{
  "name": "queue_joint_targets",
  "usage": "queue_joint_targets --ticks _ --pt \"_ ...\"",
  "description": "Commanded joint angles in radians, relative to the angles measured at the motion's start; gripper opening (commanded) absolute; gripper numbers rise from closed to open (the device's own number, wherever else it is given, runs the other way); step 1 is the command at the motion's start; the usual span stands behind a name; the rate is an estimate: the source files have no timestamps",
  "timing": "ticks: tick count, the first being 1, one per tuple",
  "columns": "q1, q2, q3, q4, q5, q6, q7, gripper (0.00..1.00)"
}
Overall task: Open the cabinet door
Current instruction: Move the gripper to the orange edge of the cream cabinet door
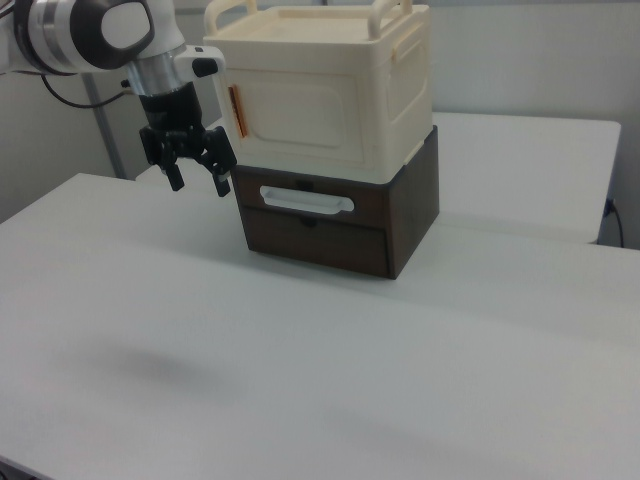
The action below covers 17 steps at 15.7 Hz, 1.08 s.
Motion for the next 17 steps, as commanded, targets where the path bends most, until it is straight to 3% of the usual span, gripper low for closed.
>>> queue_joint_targets --ticks 1,4,7,10,13,17 --pt "-0.001 0.003 -0.006 0.009 0.022 -0.006 -0.004 1.00" --pt "0.003 0.029 -0.006 0.034 0.023 0.042 0.009 1.00" --pt "0.007 0.136 -0.005 0.145 0.034 0.066 0.018 1.00" --pt "0.022 0.233 0.001 0.273 0.037 0.150 0.129 1.00" --pt "0.065 0.259 -0.003 0.285 0.029 0.308 0.183 1.00" --pt "0.107 0.288 0.001 0.290 -0.047 0.508 0.213 1.00"
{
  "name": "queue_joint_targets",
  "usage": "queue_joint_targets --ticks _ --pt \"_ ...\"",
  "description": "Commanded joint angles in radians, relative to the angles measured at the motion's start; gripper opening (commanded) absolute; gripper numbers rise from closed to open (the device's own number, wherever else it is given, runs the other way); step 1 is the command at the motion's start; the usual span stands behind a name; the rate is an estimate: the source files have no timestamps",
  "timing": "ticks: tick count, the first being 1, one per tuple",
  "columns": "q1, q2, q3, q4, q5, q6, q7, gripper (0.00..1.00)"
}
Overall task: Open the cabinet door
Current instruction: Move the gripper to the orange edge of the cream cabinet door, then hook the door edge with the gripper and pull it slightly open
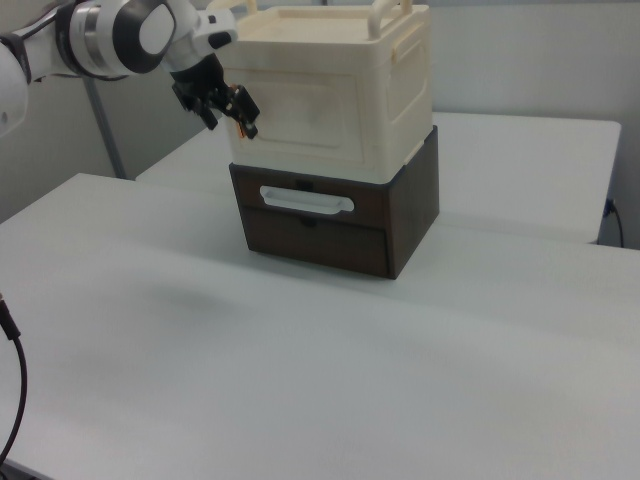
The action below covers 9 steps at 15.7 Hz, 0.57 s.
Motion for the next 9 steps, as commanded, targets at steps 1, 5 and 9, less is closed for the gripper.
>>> queue_joint_targets --ticks 1,5,9 --pt "0.041 0.030 -0.006 0.027 -0.049 0.150 0.036 1.00" --pt "0.049 0.041 -0.006 0.023 -0.060 0.268 0.036 1.00" --pt "0.049 0.068 -0.004 0.022 -0.109 0.313 0.036 0.95"
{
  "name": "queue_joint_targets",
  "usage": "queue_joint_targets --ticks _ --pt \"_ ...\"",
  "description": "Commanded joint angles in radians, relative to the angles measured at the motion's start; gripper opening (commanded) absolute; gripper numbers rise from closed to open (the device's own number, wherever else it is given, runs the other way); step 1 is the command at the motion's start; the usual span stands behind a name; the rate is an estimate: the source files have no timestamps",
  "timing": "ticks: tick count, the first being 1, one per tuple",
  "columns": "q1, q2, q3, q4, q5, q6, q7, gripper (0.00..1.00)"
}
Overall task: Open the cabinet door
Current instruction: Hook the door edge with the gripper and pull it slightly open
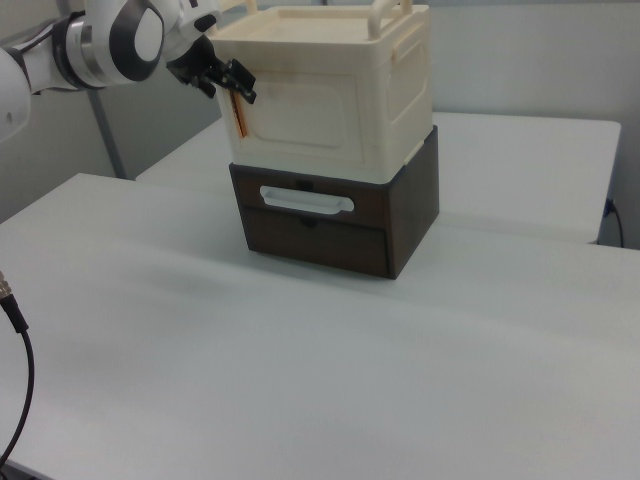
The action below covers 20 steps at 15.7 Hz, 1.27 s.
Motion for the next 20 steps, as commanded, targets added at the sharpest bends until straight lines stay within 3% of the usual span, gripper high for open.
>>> queue_joint_targets --ticks 1,2,4,7,8,16,20 --pt "0.011 0.038 -0.004 0.017 -0.047 0.062 0.020 0.95" --pt "0.011 0.039 -0.004 0.015 -0.047 0.068 0.019 0.93" --pt "0.011 0.038 -0.004 0.014 -0.052 0.068 0.013 0.81" --pt "0.009 0.035 -0.004 0.012 -0.063 0.068 0.008 0.53" --pt "0.009 0.032 -0.004 0.009 -0.060 0.064 0.008 0.48" --pt "0.006 -0.008 -0.003 -0.040 -0.058 -0.014 0.005 0.17" --pt "0.008 -0.042 -0.001 -0.044 -0.049 -0.184 -0.039 0.14"
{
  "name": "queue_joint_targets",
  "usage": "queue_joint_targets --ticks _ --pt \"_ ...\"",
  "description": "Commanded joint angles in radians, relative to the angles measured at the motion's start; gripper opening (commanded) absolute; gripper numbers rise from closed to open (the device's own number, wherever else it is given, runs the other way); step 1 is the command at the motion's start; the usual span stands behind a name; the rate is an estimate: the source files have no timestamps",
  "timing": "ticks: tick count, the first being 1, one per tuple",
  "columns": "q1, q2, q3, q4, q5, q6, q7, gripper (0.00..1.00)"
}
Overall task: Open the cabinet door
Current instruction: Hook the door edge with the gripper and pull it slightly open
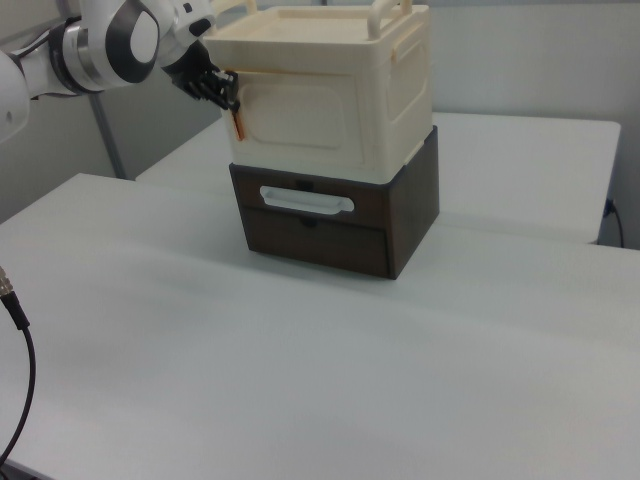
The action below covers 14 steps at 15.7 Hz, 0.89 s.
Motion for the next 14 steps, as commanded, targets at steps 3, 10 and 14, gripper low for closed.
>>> queue_joint_targets --ticks 3,10,14 --pt "-0.004 -0.099 -0.011 -0.071 -0.003 -0.316 -0.064 0.27" --pt "-0.030 -0.220 -0.026 -0.056 0.054 -0.668 -0.179 1.00" --pt "-0.047 -0.211 -0.028 0.007 0.128 -0.552 -0.179 1.00"
